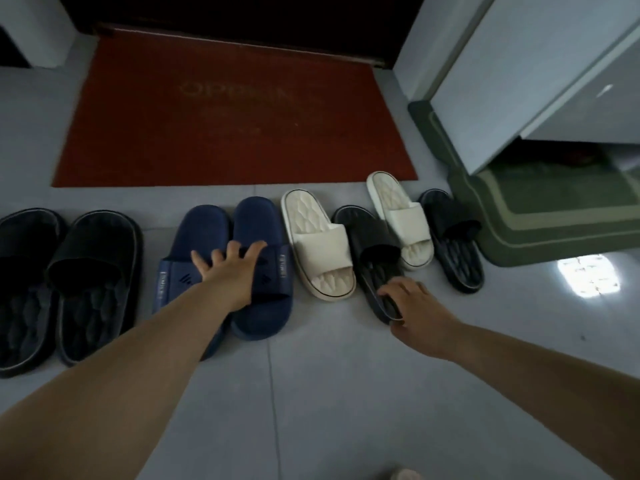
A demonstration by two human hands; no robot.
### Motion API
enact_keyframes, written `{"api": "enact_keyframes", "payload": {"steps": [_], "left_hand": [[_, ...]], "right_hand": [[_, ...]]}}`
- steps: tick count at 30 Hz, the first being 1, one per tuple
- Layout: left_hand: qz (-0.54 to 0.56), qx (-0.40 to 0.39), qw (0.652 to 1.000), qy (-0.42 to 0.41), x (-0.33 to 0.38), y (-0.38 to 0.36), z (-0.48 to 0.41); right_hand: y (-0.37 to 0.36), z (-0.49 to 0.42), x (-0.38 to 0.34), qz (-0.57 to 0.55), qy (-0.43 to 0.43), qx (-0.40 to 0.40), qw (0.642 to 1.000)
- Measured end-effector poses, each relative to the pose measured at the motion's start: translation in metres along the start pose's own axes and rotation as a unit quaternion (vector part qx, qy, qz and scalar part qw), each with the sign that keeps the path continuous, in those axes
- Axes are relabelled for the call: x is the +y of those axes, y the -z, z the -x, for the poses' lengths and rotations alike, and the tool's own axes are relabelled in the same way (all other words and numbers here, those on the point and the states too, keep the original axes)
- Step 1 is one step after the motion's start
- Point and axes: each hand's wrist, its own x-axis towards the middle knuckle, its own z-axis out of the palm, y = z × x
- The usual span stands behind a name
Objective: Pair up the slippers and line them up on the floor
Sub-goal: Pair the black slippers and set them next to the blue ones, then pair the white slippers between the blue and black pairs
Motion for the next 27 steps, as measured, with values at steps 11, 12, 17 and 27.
{"api": "enact_keyframes", "payload": {"steps": [11,12,17,27], "left_hand": [[-0.061,0.034,0.995,0.065,-0.027,0.01,-0.006],[-0.061,0.031,0.995,0.067,-0.027,0.014,-0.006],[-0.043,0.016,0.998,0.042,-0.003,0.032,-0.009],[0.043,0.014,0.995,-0.094,0.13,0.016,-0.041]], "right_hand": [[0.009,-0.024,0.074,-0.149,-0.148,0.03,0.977],[0.016,-0.037,0.071,-0.155,-0.131,0.043,0.978],[0.055,-0.104,0.063,-0.064,-0.097,0.131,0.985],[0.052,-0.139,0.064,0.103,0.071,-0.009,0.992]]}}
